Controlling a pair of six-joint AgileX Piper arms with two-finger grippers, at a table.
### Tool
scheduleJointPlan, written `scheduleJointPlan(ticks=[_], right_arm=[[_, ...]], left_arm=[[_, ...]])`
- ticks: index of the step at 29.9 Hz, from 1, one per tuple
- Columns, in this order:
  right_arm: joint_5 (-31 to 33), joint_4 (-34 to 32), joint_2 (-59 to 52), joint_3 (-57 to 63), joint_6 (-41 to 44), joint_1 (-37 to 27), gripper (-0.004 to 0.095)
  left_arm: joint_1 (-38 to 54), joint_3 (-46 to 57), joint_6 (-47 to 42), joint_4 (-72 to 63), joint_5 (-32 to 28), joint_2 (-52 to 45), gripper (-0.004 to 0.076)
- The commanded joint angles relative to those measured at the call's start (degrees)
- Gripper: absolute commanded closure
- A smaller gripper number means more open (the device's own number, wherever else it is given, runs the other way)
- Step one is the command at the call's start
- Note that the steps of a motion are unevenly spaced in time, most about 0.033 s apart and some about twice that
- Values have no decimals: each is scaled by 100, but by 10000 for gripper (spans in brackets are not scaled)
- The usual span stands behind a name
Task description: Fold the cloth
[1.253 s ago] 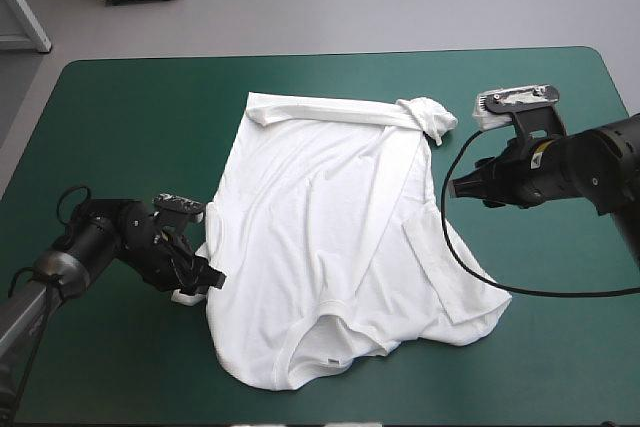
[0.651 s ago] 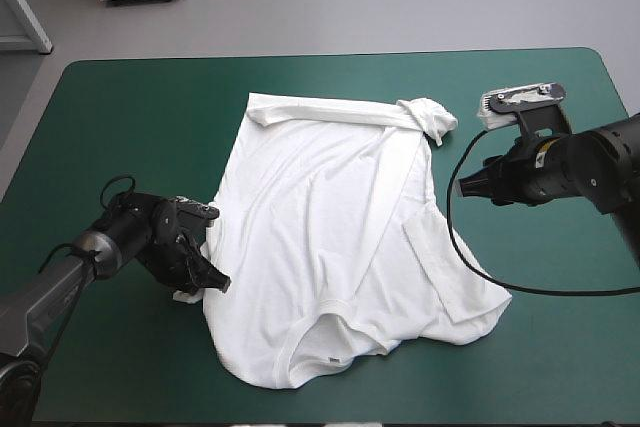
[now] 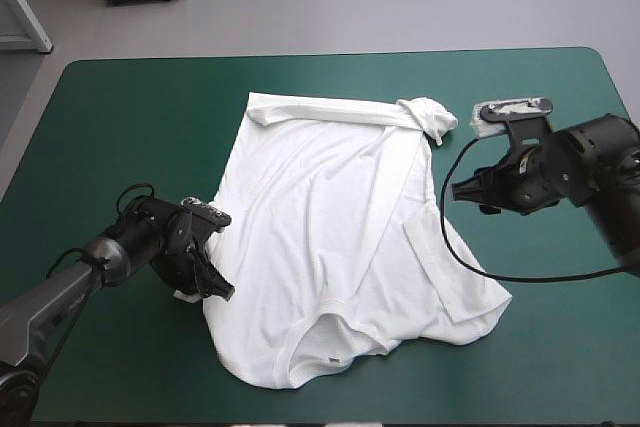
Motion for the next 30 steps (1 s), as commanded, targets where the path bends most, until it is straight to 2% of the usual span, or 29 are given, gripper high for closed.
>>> scheduleJointPlan(ticks=[1,6,17,24,28,30], right_arm=[[-161,0,-71,393,19,-19,365],[-311,-123,-82,1372,19,-19,364],[-1607,160,-82,3213,298,-19,366],[-2341,265,129,3831,621,-19,373],[-2576,647,582,3939,592,-19,377],[-2636,1040,837,3939,445,-19,443]], left_arm=[[-177,387,-80,-1605,-572,288,733],[-177,387,-80,-1605,-629,290,733],[-177,387,-80,-1614,-739,290,733],[-177,387,-14,-1672,-764,290,733],[-177,387,-41,-1739,-816,290,733],[-177,387,-41,-1790,-820,290,733]])
